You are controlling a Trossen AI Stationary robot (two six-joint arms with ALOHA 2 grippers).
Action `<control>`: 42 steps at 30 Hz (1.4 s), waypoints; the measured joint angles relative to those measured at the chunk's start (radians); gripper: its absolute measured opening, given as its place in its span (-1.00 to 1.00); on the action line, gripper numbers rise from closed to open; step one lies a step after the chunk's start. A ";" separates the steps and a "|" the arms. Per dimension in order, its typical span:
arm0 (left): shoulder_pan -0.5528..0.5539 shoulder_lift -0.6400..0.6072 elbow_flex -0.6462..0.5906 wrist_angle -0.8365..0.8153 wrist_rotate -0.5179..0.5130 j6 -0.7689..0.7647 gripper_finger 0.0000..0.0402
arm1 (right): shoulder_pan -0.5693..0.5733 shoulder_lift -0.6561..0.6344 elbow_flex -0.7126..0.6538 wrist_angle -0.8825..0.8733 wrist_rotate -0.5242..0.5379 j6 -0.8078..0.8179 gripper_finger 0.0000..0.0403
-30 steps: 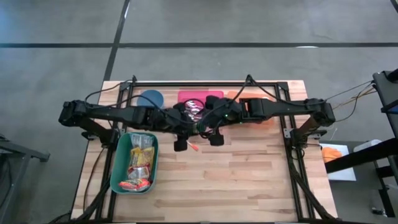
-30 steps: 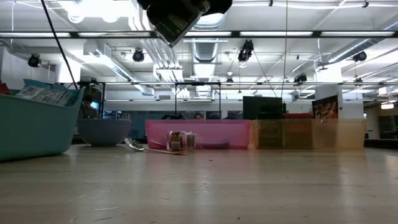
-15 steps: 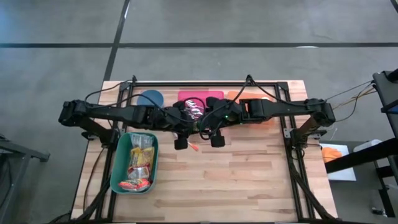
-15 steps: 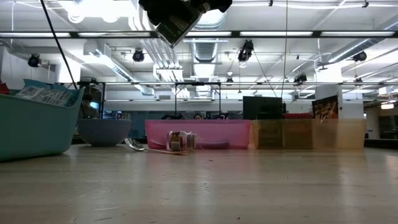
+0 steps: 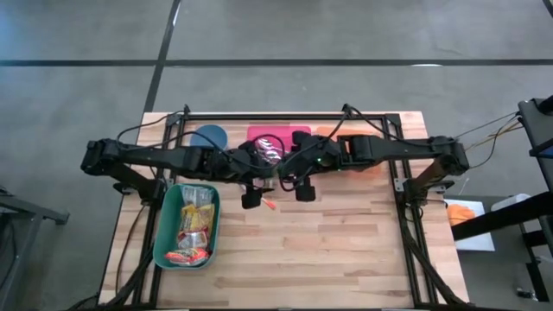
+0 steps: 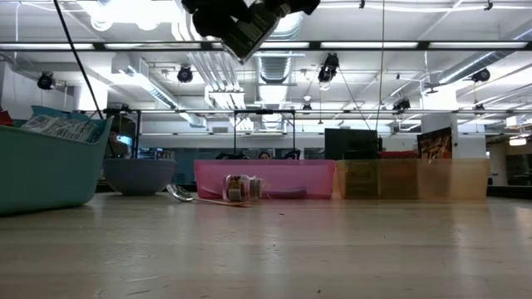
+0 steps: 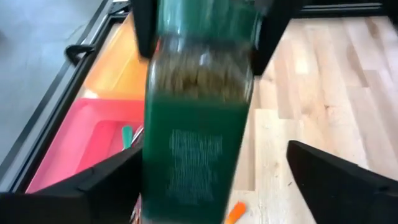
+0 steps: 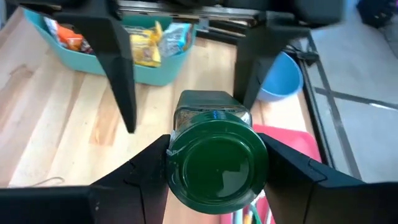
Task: Pick & Place Food Item
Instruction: Put the green spice bottle into the orange bin
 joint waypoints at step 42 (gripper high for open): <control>-0.007 -0.476 -0.395 0.160 -0.142 -0.181 -0.24 | -0.614 0.078 -0.002 -0.575 -0.047 0.304 -0.03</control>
